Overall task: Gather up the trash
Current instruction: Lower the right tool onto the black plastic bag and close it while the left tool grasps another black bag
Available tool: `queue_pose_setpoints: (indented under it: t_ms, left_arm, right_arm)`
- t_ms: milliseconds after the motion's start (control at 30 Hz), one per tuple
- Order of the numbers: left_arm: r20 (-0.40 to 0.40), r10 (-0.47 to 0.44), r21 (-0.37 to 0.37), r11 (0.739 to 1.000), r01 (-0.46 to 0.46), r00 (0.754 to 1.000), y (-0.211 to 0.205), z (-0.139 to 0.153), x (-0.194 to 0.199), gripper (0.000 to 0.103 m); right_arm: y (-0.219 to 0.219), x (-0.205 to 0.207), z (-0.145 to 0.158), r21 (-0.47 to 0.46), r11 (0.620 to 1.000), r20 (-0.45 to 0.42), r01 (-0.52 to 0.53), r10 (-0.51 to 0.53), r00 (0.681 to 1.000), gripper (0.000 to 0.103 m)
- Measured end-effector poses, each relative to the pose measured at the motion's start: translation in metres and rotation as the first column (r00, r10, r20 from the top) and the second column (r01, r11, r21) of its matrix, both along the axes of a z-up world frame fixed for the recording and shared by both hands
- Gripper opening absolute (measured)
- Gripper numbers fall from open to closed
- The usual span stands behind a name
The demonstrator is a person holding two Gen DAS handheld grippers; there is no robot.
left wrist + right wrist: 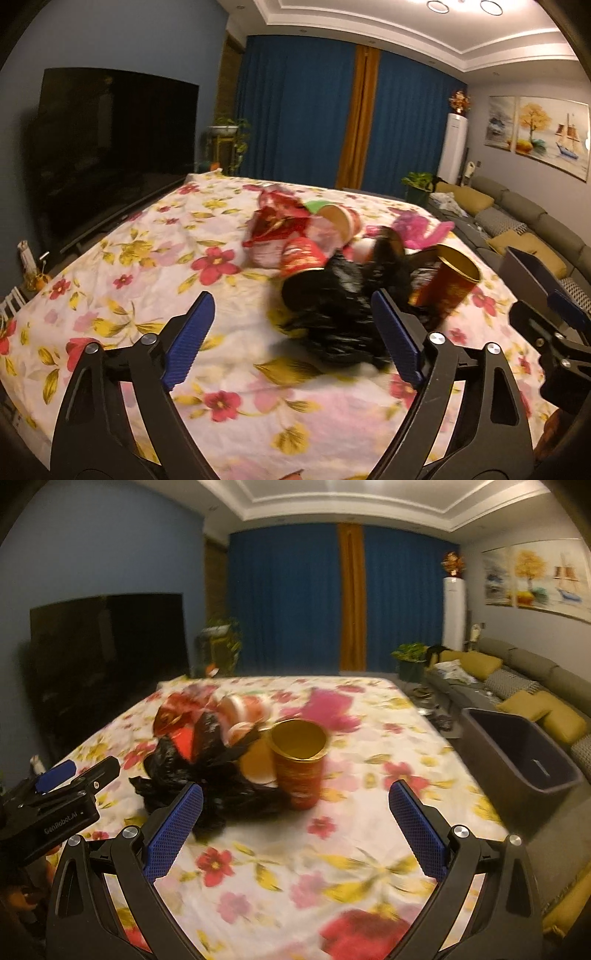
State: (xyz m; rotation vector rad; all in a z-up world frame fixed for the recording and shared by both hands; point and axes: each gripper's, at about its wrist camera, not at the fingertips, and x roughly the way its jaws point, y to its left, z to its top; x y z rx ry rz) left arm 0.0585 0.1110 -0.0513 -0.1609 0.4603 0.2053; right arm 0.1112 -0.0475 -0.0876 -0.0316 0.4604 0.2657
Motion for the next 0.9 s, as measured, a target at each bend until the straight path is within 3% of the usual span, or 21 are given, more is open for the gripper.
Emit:
queue_pose_setpoints:
  t_ms: [133,567,733,800,867,900]
  left_arm:
    - [-0.011,0.017,-0.032,0.999,-0.017,1.0,0.019,-0.004,0.005,0.078]
    - [-0.035,0.009,-0.057,0.998,-0.011,0.999,0.042,-0.014,0.017,0.075]
    - [-0.037,-0.022,-0.066,0.998,0.019,0.999,0.039,-0.014,0.02,0.073]
    - [-0.043,-0.042,-0.069,0.997,0.039,0.998,0.036,-0.015,0.021,0.071]
    - [-0.052,-0.064,-0.071,0.996,0.06,0.997,0.031,-0.016,0.022,0.069]
    - [-0.057,-0.076,-0.074,0.995,0.071,0.996,0.029,-0.016,0.024,0.068]
  right_arm:
    - [0.025,0.024,-0.004,0.005,0.999,-0.042,-0.039,0.04,0.998,0.098]
    - [0.077,0.073,-0.021,-0.024,0.995,-0.113,-0.102,0.099,0.989,0.074]
    - [0.084,0.084,-0.029,-0.031,0.992,-0.151,-0.124,0.118,0.982,0.051]
    - [0.088,0.087,-0.034,-0.049,0.989,-0.169,-0.136,0.126,0.977,0.026]
    - [0.09,0.09,-0.038,-0.05,0.987,-0.188,-0.156,0.144,0.972,0.011]
    - [0.089,0.09,-0.039,-0.041,0.986,-0.192,-0.161,0.151,0.97,0.009]
